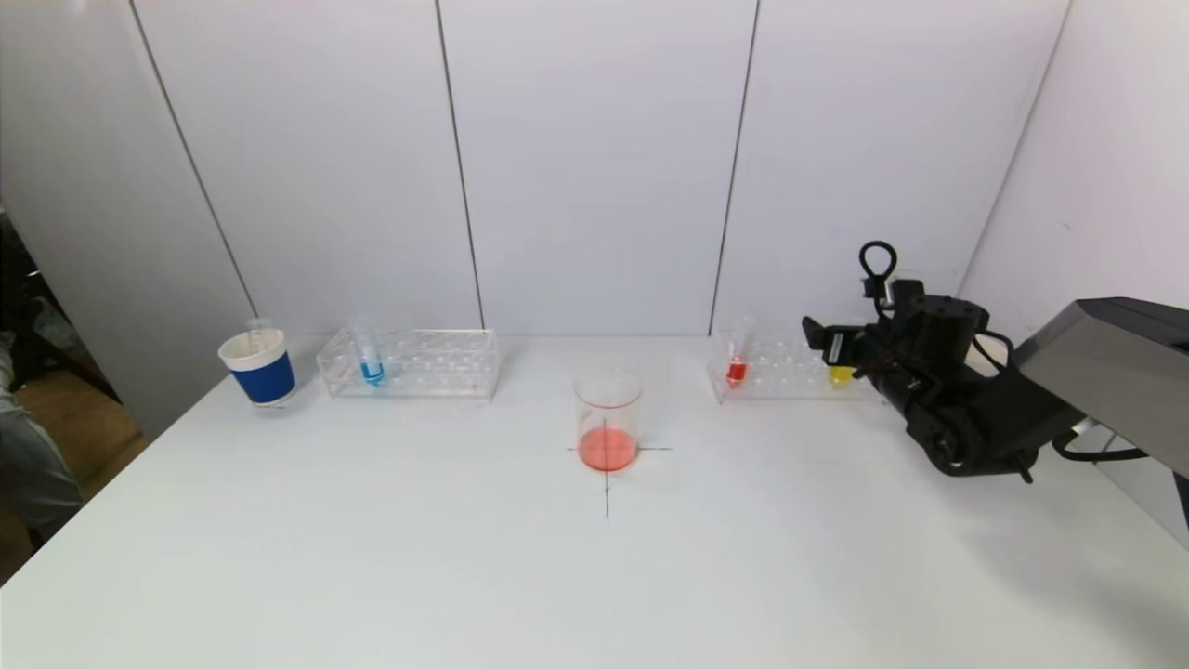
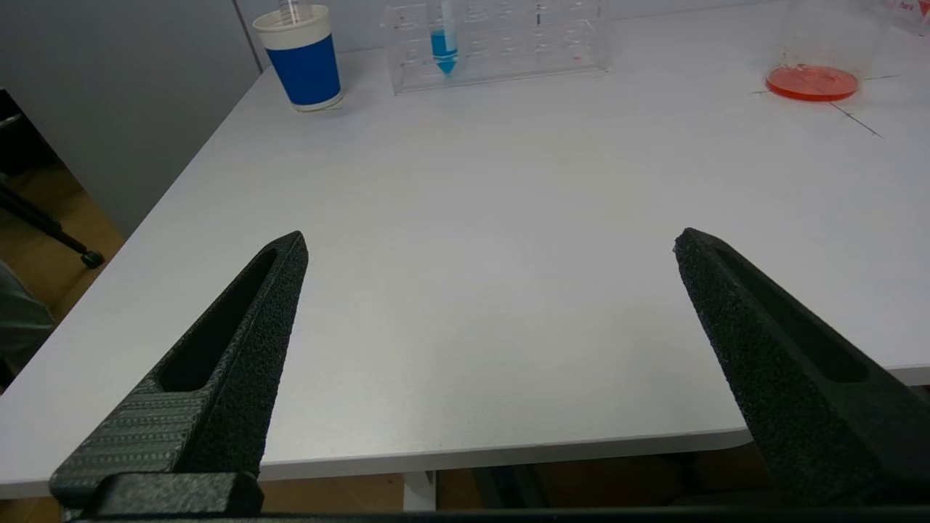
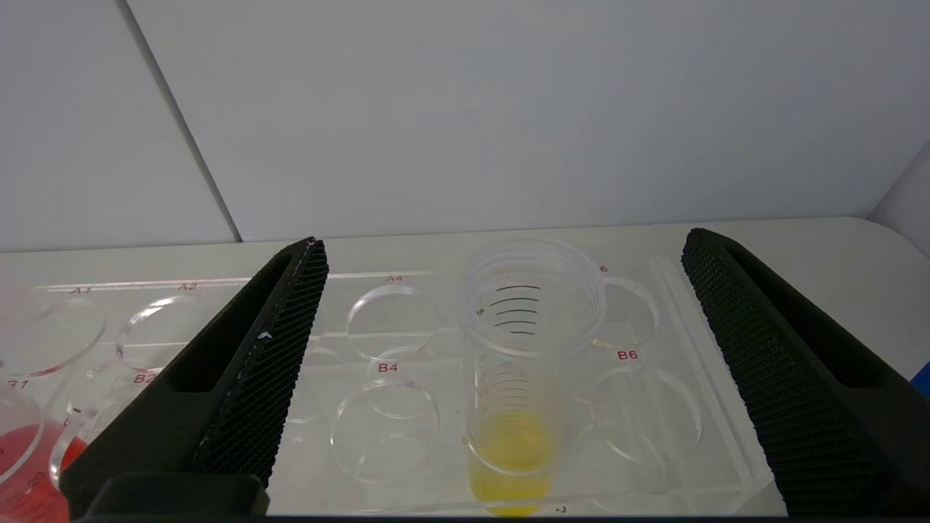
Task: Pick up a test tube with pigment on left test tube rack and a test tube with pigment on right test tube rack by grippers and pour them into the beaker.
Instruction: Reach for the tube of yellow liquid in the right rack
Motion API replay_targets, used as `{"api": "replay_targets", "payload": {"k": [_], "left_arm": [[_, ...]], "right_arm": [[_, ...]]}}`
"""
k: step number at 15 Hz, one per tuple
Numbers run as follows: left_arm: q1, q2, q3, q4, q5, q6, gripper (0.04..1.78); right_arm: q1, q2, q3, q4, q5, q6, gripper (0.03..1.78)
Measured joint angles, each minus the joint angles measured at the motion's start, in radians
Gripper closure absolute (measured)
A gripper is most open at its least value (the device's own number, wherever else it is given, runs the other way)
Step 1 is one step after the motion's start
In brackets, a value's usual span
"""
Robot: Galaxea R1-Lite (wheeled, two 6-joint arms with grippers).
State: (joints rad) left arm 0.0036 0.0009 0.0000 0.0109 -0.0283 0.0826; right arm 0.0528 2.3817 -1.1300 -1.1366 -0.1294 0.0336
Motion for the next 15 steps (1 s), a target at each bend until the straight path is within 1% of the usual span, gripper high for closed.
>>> {"api": "replay_targets", "payload": {"k": [13, 15], "left_arm": [[0.001, 0.001, 0.000, 0.000, 0.000, 0.000, 0.06], [0.000, 0.001, 0.000, 0.000, 0.001, 0.000, 0.06]], "right_arm": [[-0.003, 0.019, -0.001, -0.021, 0.000, 0.003, 0.04], [0.000, 0.021, 0.009, -0.048, 0.000, 0.002, 0.04]]}}
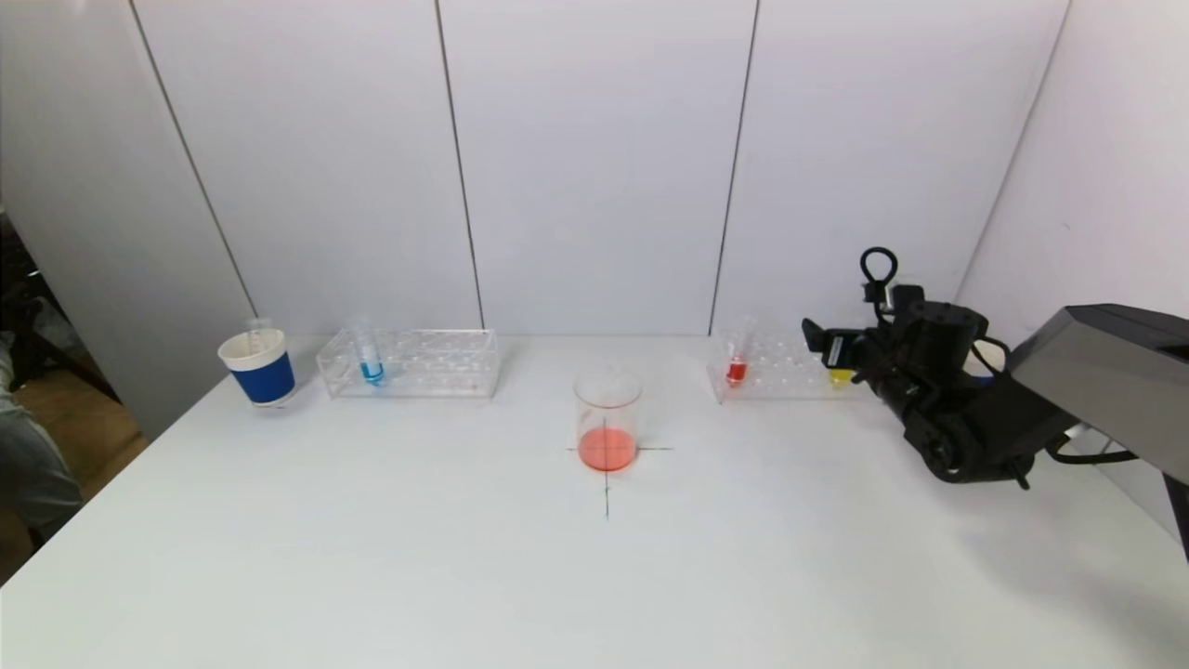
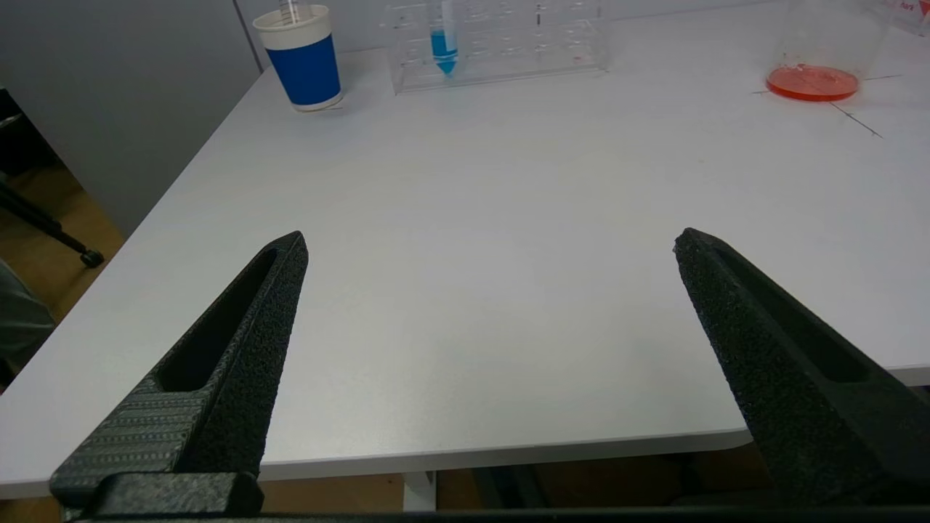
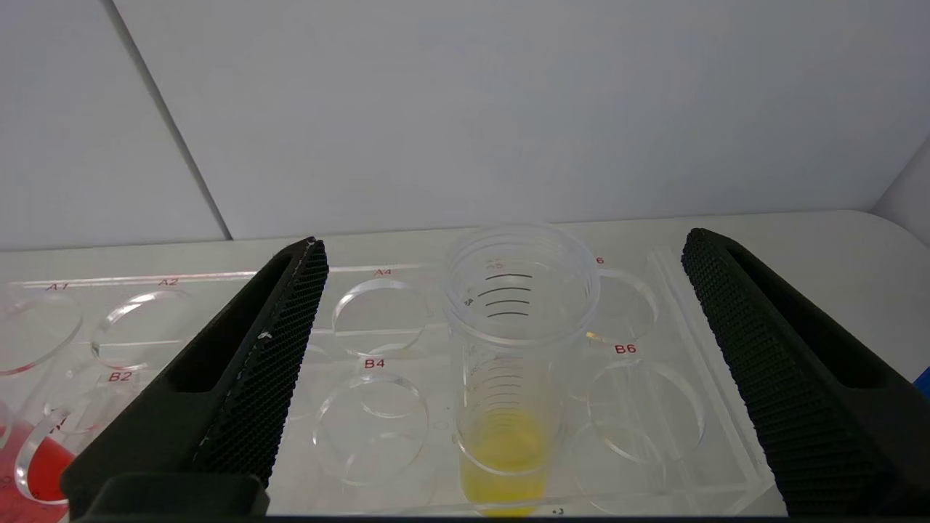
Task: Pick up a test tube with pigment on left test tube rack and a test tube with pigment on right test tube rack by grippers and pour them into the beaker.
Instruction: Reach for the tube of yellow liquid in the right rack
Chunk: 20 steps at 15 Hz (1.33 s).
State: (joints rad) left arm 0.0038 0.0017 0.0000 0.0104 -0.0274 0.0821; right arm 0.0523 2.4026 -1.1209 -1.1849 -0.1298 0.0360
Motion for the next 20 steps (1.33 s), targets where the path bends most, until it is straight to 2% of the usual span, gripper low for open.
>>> {"api": "replay_targets", "payload": {"k": [2, 6, 8, 20], "left_arm": [[0.000, 0.000, 0.000, 0.000, -0.001, 0.000, 0.06], [0.000, 0.000, 0.000, 0.000, 0.000, 0.000, 0.06], [0.000, 0.000, 0.000, 0.000, -0.001, 0.001, 0.06], [0.000, 0.000, 0.000, 0.000, 0.000, 0.000, 0.06]], "right_arm": [[0.007, 0.003, 0.016, -0.047, -0.002, -0.002, 0.04], [0.012, 0.014, 0.028, -0.069, -0.004, 0.000, 0.04], [0.014, 0.028, 0.024, -0.099, -0.020, -0.002, 0.04], [0.007, 0.045, -0.001, -0.087, -0.025, -0.003, 0.04]]}}
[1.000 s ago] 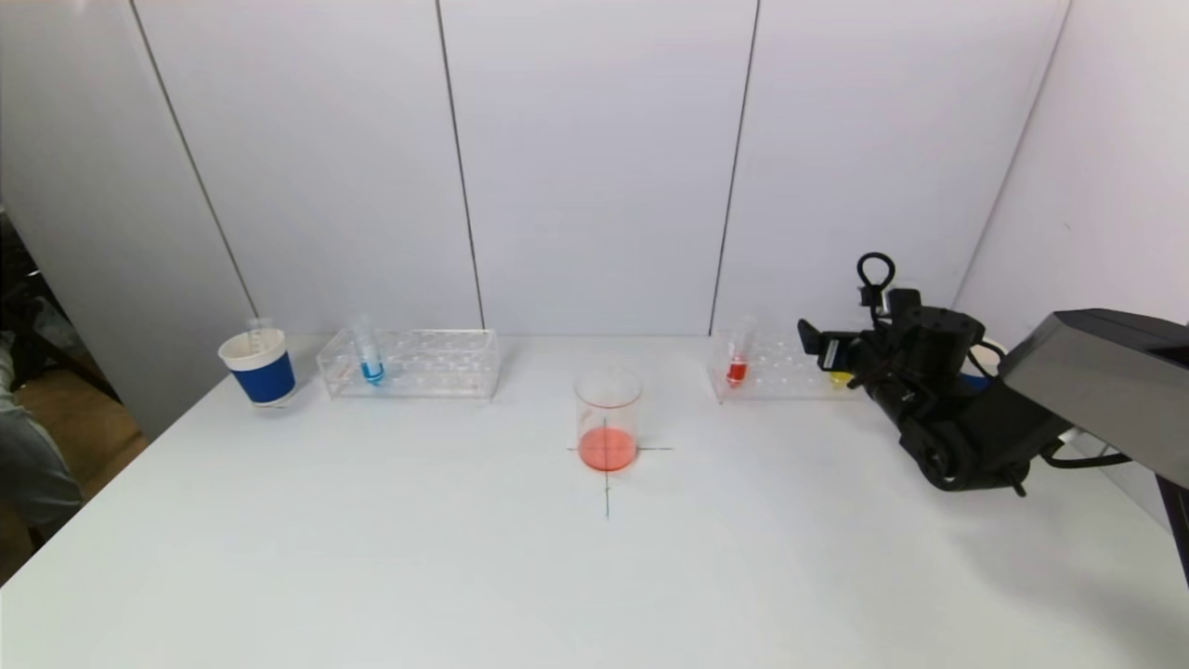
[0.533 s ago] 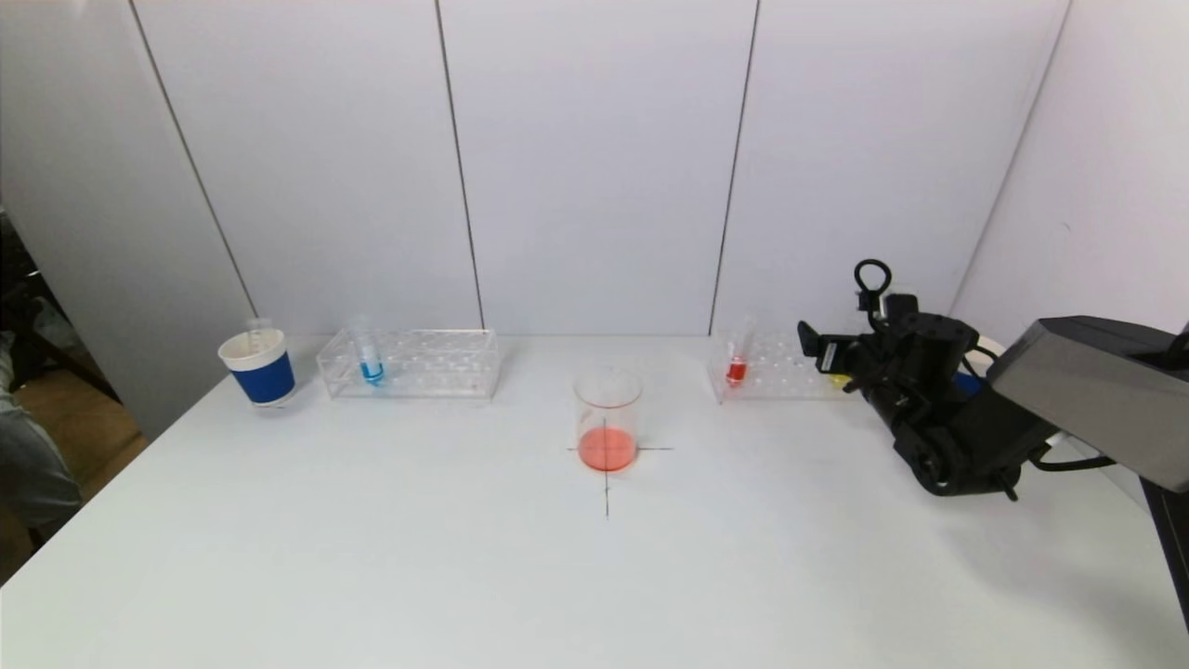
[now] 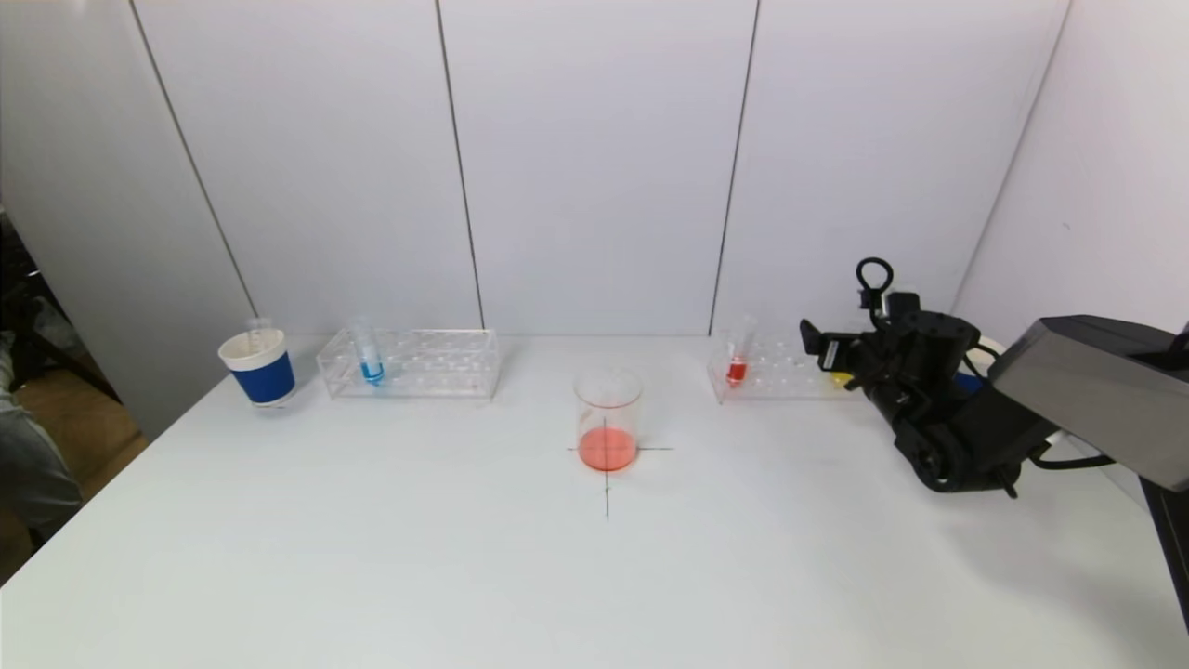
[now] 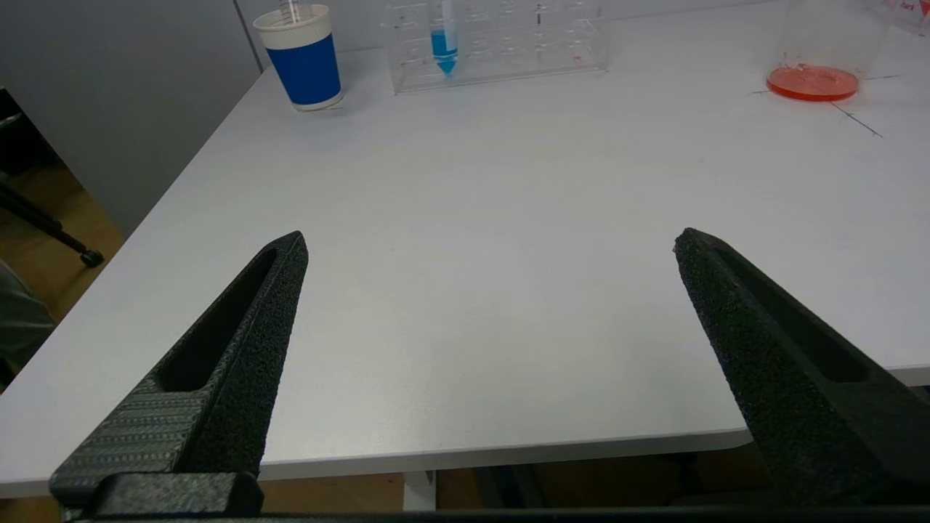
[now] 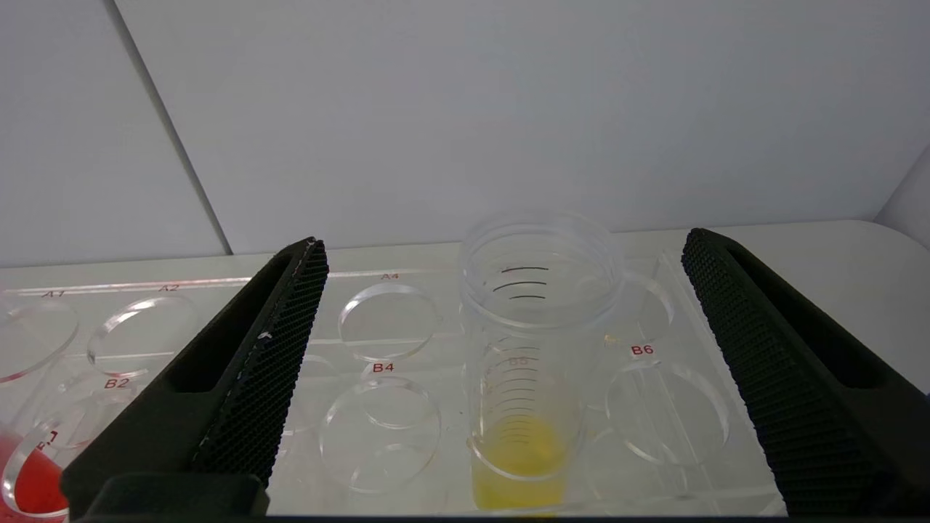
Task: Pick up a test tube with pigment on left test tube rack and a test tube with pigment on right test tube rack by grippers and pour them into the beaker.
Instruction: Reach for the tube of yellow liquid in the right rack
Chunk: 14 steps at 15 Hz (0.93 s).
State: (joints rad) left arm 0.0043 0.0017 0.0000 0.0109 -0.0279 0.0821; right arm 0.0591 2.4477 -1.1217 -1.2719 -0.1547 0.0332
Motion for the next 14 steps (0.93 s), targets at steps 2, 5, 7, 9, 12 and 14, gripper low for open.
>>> {"api": "replay_targets", "payload": {"k": [2, 5, 7, 9, 12, 14], "left_arm": [[0.000, 0.000, 0.000, 0.000, -0.001, 0.000, 0.06], [0.000, 0.000, 0.000, 0.000, 0.000, 0.000, 0.06], [0.000, 0.000, 0.000, 0.000, 0.000, 0.000, 0.06], [0.000, 0.000, 0.000, 0.000, -0.001, 0.000, 0.06], [0.000, 0.000, 0.000, 0.000, 0.000, 0.000, 0.06], [0.000, 0.000, 0.000, 0.000, 0.000, 0.000, 0.06]], "right_arm": [[-0.004, 0.001, -0.006, 0.003, 0.000, 0.000, 0.04], [-0.005, 0.002, -0.007, 0.003, 0.000, 0.000, 0.04], [-0.006, 0.003, -0.007, 0.003, -0.001, -0.001, 0.04], [-0.006, 0.003, -0.007, 0.003, 0.000, -0.001, 0.04], [-0.006, 0.003, -0.007, 0.003, 0.000, -0.001, 0.04], [-0.006, 0.004, -0.007, 0.003, 0.000, -0.001, 0.04]]}}
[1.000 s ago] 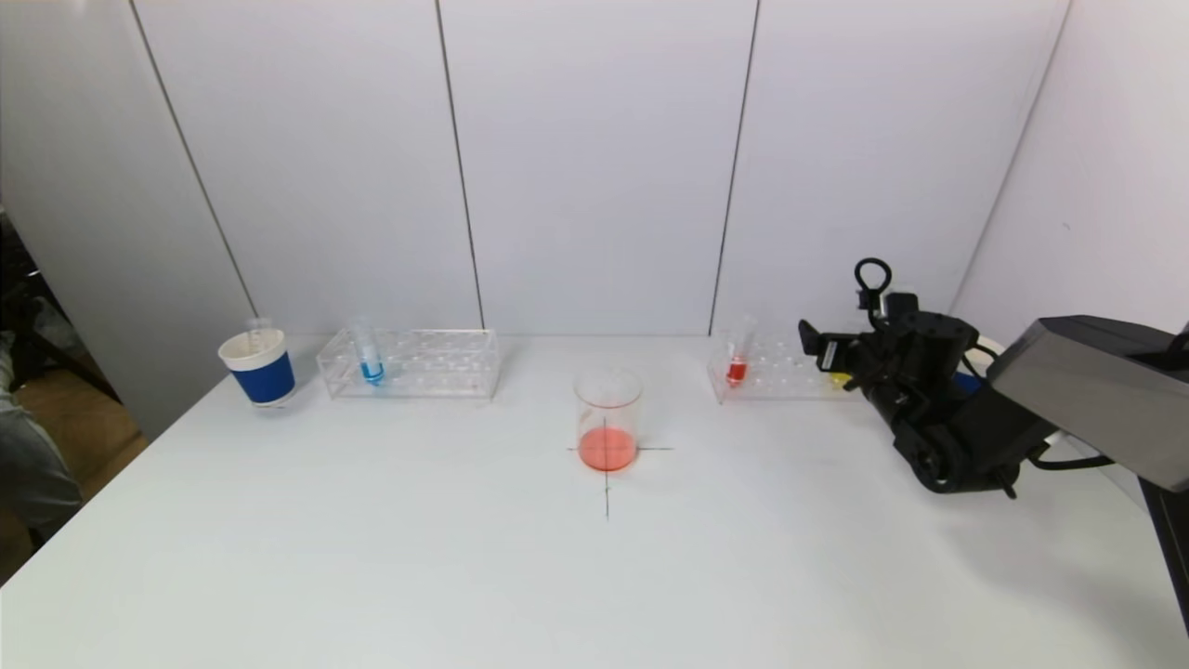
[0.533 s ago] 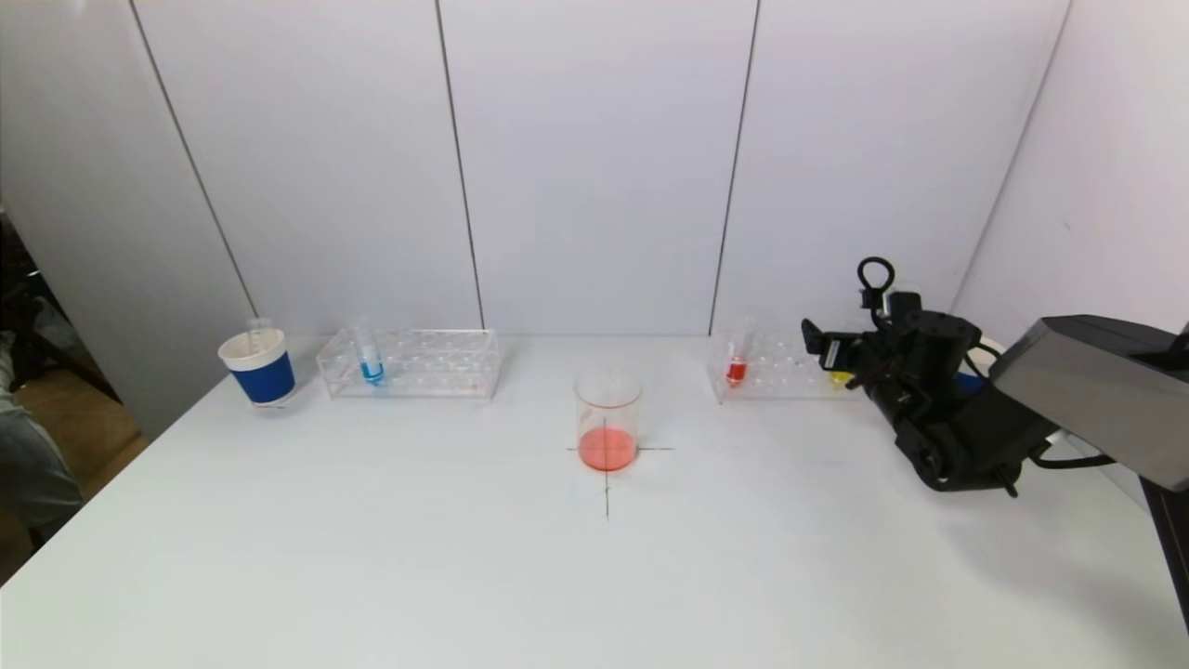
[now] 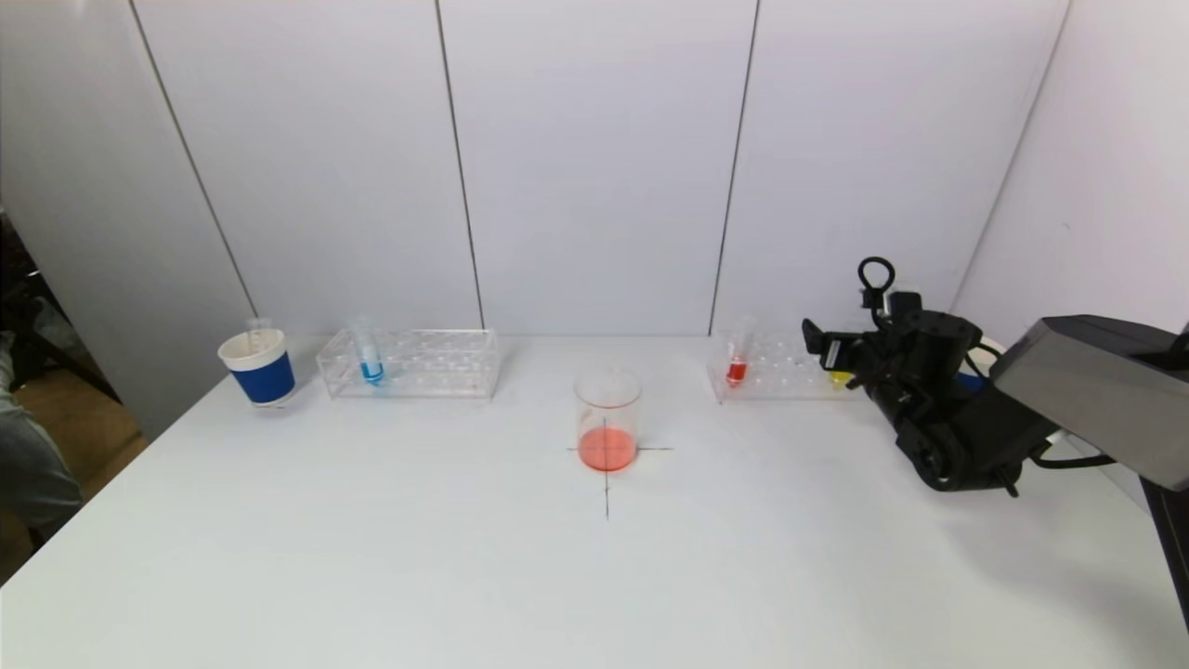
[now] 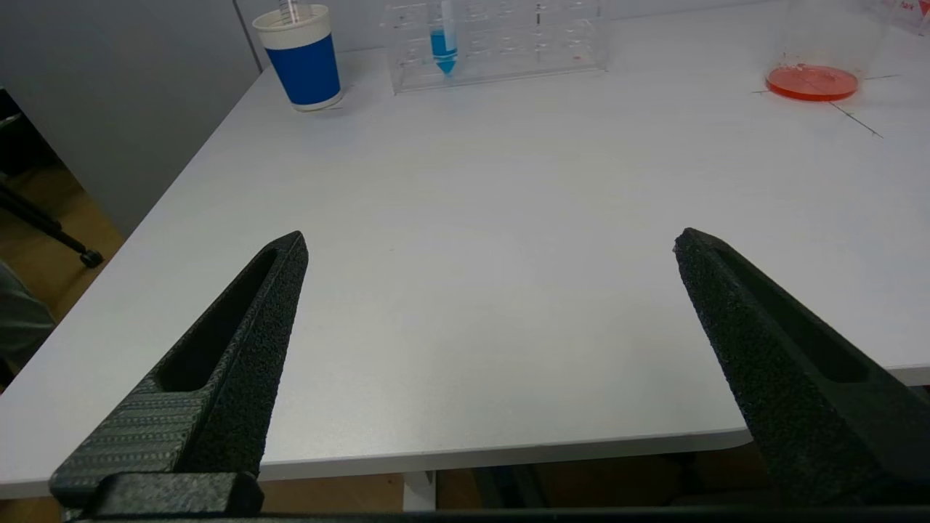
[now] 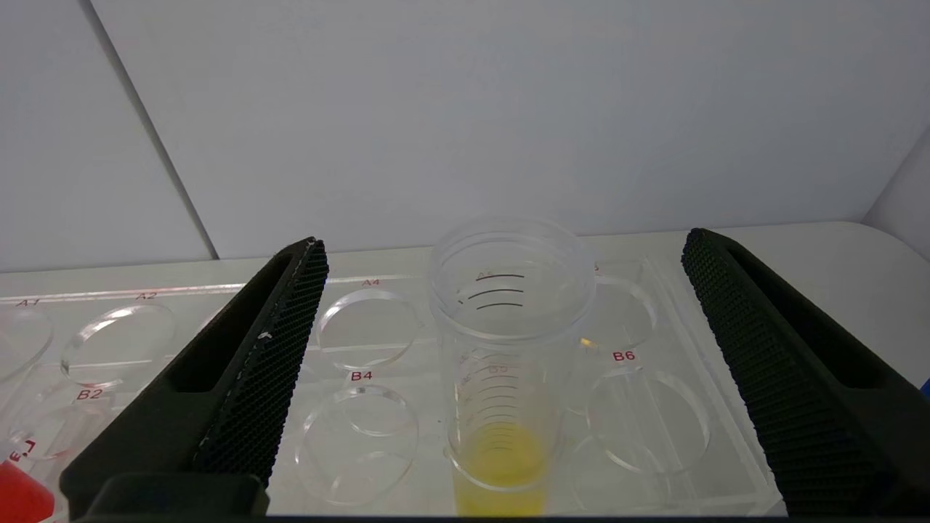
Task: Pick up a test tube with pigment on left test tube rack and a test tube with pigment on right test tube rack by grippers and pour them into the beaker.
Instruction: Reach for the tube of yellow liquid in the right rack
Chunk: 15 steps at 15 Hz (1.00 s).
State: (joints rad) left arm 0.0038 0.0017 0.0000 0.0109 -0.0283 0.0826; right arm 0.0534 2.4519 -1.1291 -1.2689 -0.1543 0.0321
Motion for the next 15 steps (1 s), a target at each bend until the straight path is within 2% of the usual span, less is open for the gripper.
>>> {"api": "replay_targets", "payload": {"k": [2, 5, 7, 10, 12, 15], "left_arm": [[0.000, 0.000, 0.000, 0.000, 0.000, 0.000, 0.06], [0.000, 0.000, 0.000, 0.000, 0.000, 0.000, 0.06], [0.000, 0.000, 0.000, 0.000, 0.000, 0.000, 0.06], [0.000, 0.000, 0.000, 0.000, 0.000, 0.000, 0.06], [0.000, 0.000, 0.000, 0.000, 0.001, 0.000, 0.06], [0.000, 0.000, 0.000, 0.000, 0.000, 0.000, 0.06]], "right_arm": [[0.000, 0.002, 0.000, 0.000, 0.000, 0.000, 0.08], [0.000, 0.004, -0.003, 0.000, 0.000, 0.000, 0.34], [0.000, 0.004, -0.003, 0.000, 0.000, 0.000, 0.64], [0.000, 0.005, -0.003, 0.000, 0.000, 0.000, 1.20], [0.000, 0.005, -0.003, 0.000, 0.000, 0.000, 1.30], [0.000, 0.005, -0.003, 0.000, 0.000, 0.000, 1.26]]}}
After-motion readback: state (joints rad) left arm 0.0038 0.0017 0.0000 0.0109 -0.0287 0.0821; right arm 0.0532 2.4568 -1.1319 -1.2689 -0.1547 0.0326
